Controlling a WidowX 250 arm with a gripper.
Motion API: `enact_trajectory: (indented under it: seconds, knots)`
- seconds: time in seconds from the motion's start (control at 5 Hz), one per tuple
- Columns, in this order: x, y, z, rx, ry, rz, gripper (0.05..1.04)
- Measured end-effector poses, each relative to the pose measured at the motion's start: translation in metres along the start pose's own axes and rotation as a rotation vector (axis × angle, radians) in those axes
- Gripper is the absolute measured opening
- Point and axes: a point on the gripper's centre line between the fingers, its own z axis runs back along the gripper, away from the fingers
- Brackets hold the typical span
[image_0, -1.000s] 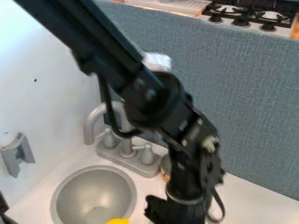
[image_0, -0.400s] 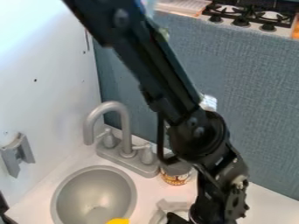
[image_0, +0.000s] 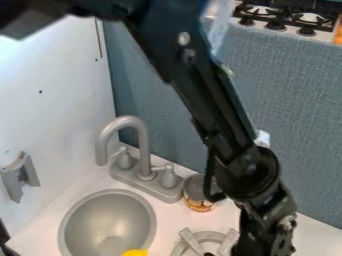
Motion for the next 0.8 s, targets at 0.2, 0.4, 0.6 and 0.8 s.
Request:
enact_trajectory:
  seconds: [0.2, 0.4, 0.6, 0.8]
  knots:
    - [0.007, -0.004, 0.001, 0.000, -0.024, -0.009, 0.132]
    - [0.007, -0.003, -0.001, 0.007, -0.020, -0.008, 0.341]
    - [0.000, -0.005, 0.002, -0.018, -0.007, 0.023, 0.640]
    - [-0.001, -0.004, 0.020, -0.050, -0.014, 0.067, 0.930]
